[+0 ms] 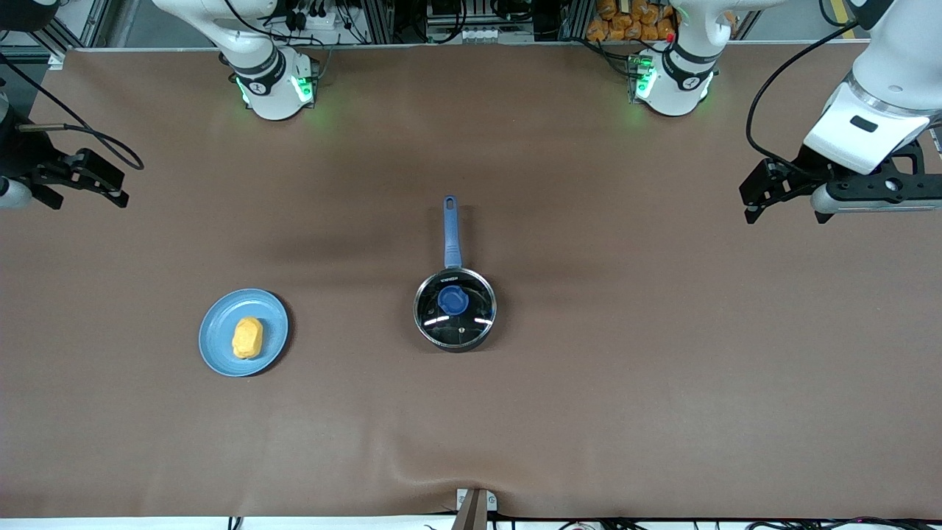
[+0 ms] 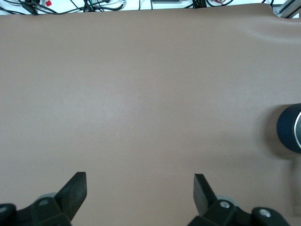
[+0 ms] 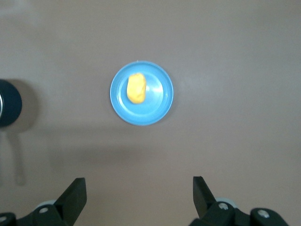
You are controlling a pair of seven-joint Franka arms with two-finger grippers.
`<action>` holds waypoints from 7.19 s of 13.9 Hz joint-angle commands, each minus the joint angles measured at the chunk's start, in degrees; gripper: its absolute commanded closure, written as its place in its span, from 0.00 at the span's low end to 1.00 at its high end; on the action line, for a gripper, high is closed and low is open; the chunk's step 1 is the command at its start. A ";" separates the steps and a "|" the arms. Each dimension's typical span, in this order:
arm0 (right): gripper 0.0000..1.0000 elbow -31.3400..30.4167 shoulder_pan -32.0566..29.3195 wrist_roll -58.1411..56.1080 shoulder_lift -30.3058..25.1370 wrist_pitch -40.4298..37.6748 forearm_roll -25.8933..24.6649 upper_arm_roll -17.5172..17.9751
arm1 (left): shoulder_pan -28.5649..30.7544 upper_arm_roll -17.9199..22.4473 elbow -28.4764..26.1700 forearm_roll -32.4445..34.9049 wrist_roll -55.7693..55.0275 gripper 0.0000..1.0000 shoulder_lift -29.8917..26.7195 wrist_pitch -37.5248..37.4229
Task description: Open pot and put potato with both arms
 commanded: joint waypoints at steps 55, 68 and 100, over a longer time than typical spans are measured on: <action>1.00 0.07 1.60 9.61 34.87 35.66 7.86 4.94 | -51.74 21.85 21.55 -1.76 -44.13 0.00 49.38 34.03; 1.00 0.07 2.66 15.24 33.28 35.48 7.86 7.94 | -54.57 23.72 24.63 -3.34 -43.33 0.00 50.35 34.01; 1.00 0.86 20.39 29.39 34.07 45.74 21.40 7.76 | -47.55 33.30 17.89 -17.32 -4.69 0.97 37.10 11.07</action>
